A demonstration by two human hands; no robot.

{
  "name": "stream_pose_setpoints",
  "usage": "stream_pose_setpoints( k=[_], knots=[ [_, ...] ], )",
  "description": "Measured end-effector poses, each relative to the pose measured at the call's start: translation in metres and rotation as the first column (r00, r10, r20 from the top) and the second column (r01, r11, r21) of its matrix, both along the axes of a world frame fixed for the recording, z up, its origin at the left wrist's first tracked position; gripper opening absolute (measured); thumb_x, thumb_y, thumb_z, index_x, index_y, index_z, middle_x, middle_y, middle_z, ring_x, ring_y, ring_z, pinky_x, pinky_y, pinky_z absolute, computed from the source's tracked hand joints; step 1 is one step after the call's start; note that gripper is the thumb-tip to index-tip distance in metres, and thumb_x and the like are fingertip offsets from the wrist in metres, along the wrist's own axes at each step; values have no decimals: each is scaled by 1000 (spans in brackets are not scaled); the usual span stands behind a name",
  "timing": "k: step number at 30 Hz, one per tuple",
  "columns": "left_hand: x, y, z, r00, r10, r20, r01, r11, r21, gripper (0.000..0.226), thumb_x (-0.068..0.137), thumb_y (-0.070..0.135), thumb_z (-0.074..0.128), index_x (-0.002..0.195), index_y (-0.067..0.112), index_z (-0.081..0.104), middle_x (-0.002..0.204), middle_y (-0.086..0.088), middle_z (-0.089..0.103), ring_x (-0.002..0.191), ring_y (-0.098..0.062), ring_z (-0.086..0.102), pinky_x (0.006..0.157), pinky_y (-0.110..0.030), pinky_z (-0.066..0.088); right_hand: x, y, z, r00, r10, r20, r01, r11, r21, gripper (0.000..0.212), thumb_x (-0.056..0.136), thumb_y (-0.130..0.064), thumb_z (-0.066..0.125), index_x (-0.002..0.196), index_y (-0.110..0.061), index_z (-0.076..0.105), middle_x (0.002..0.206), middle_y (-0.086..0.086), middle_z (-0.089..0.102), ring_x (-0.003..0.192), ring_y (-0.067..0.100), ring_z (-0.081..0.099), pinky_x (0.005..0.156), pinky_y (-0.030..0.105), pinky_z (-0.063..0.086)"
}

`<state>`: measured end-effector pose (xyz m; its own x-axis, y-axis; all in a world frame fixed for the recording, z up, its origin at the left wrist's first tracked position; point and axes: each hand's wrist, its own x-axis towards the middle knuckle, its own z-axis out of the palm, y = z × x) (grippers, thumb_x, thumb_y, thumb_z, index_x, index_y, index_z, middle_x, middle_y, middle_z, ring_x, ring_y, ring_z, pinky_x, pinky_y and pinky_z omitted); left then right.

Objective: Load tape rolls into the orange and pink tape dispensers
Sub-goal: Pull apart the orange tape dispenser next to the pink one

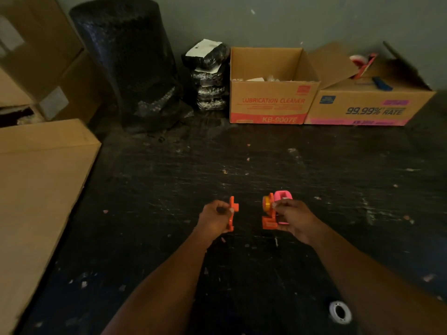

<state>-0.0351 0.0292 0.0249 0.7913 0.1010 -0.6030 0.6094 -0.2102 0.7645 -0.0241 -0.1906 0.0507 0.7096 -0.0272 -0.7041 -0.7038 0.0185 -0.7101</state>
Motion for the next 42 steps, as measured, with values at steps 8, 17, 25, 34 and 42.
stream_pose_setpoints(
  k=[8, 17, 25, 34, 42],
  knots=[
    [-1, -4, -45, 978, -205, 44, 181, 931, 316, 22, 97, 23, 62, 119, 25, 62, 114, -2, 68, 85, -8, 67, 65, -22, 52, 7, 9, -32, 993, 67, -93, -65, 998, 18, 19, 98, -12, 55, 114, -13, 65, 117, 11, 70, 108, 27, 68, 92, 48, 56],
    [-1, 0, -51, 968, -247, 31, 218, 902, 373, 23, 98, 17, 59, 120, 25, 61, 106, 5, 64, 89, -7, 66, 82, -30, 60, 4, 12, -35, 989, 116, -88, -119, 993, -22, 21, 98, -13, 57, 117, -12, 65, 116, 10, 69, 107, 25, 65, 89, 44, 55],
    [-13, 14, -25, 993, -111, 34, 74, 835, 545, 28, 96, 18, 61, 124, 23, 59, 115, -3, 66, 96, -13, 66, 87, -35, 58, -8, 6, -16, 993, 92, -71, -91, 996, 20, 22, 96, -13, 58, 117, -12, 65, 119, 13, 70, 109, 28, 68, 80, 42, 58],
    [-23, -12, 17, 975, -181, 129, 164, 978, 133, 46, 90, 36, 72, 133, 29, 59, 120, 5, 66, 96, -7, 65, 84, -30, 57, -28, 5, 6, 996, 87, -17, -86, 995, 59, 22, 96, -12, 58, 117, -12, 66, 120, 13, 70, 109, 28, 68, 87, 46, 58],
    [-40, -48, 28, 978, -151, 146, 180, 961, -211, 43, 91, 26, 73, 132, 26, 62, 122, -2, 71, 106, -20, 70, 87, -33, 56, -47, -6, 9, 997, 74, 36, -77, 995, 65, 21, 96, -13, 59, 114, -9, 68, 116, 15, 72, 109, 30, 69, 87, 47, 59]
  ],
)
